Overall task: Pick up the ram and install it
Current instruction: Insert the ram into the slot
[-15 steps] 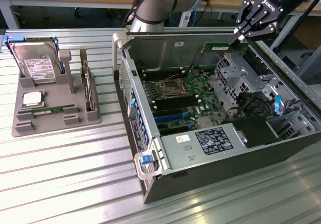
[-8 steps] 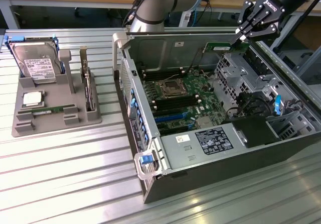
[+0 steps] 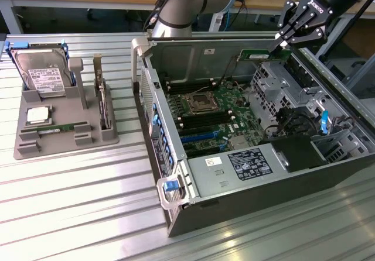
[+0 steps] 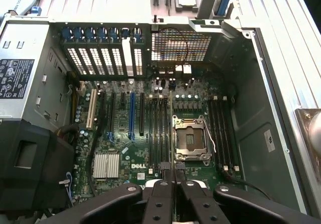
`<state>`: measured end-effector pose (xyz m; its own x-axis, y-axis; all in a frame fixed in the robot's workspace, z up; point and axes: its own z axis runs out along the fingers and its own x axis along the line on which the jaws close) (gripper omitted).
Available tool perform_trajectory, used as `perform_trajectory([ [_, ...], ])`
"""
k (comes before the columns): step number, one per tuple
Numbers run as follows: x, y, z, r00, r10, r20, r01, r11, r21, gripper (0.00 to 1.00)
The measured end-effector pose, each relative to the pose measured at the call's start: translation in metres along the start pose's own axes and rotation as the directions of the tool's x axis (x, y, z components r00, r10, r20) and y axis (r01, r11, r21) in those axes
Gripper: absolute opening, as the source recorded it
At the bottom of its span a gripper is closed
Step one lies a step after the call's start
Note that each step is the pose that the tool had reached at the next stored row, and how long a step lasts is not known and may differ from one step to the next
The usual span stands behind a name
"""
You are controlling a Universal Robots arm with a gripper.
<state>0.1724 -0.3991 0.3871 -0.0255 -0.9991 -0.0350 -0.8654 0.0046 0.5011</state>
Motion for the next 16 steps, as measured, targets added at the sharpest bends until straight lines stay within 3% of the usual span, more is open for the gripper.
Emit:
perform_trajectory([
  [3, 0.0, -0.0003, 0.0015, 1.0, 0.0, 0.0, 0.0, 1.0, 0.0, 0.12],
  [16, 0.001, -0.0074, 0.0333, 0.9999, 0.011, -0.0015, -0.011, 0.9999, 0.0005, 0.12],
])
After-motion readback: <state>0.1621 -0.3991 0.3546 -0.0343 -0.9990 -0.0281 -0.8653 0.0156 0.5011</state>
